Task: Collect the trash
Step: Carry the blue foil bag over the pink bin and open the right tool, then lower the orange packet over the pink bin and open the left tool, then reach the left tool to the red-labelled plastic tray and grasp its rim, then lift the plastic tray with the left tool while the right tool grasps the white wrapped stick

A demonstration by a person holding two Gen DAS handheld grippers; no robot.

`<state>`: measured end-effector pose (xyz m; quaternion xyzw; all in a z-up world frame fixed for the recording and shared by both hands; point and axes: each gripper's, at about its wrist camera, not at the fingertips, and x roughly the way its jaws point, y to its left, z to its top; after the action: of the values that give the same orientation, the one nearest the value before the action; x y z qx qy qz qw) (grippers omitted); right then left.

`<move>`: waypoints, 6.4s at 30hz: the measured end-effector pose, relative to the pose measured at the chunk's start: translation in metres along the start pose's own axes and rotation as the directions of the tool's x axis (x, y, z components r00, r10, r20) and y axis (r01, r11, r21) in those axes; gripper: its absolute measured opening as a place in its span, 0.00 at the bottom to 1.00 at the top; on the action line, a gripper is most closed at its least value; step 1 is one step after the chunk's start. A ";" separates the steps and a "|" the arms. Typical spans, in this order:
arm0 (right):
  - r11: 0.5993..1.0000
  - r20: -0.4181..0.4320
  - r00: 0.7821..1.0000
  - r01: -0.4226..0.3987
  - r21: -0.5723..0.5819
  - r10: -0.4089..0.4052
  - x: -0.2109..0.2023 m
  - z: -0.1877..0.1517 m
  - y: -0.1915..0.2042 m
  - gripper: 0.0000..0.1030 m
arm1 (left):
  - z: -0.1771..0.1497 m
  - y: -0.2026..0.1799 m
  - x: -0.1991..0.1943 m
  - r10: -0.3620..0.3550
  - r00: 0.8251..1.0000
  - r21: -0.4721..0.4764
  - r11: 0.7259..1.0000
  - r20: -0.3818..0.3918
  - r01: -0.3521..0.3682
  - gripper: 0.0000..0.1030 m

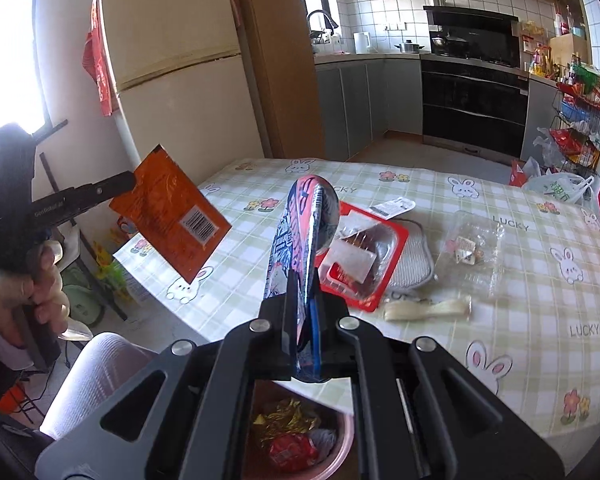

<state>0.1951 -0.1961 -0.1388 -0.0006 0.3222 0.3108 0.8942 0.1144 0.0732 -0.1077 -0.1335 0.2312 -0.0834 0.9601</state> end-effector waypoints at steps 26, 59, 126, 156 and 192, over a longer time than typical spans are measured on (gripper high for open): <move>0.986 -0.154 0.976 -0.162 -0.041 0.154 0.030 -0.048 0.078 0.11 | -0.016 0.007 -0.047 -0.005 1.000 -0.038 0.999 0.014 0.006 0.00; 0.973 0.153 0.963 0.228 -0.037 -0.220 -0.068 -0.013 0.030 0.94 | -0.026 -0.046 -0.054 -0.112 0.992 0.035 0.993 -0.058 0.114 0.00; 0.900 -0.198 0.924 0.368 0.234 -0.326 0.067 -0.063 -0.149 0.94 | -0.070 0.028 0.253 -0.184 0.887 -0.300 0.952 -0.424 0.054 0.40; 0.831 -0.390 0.799 0.540 0.131 -0.457 0.206 -0.032 -0.143 0.94 | -0.046 0.090 0.123 -0.029 0.990 -0.399 0.917 -0.141 -0.030 0.35; 0.862 -0.381 0.836 0.480 0.163 -0.394 0.171 -0.052 -0.155 0.43 | -0.078 0.090 0.110 -0.051 0.979 -0.419 0.907 -0.199 -0.038 0.35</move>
<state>0.3532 -0.2365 -0.3095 -0.0141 0.4972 0.0486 0.8662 0.1840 0.1178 -0.2475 -0.3285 0.3410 -0.0481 0.8795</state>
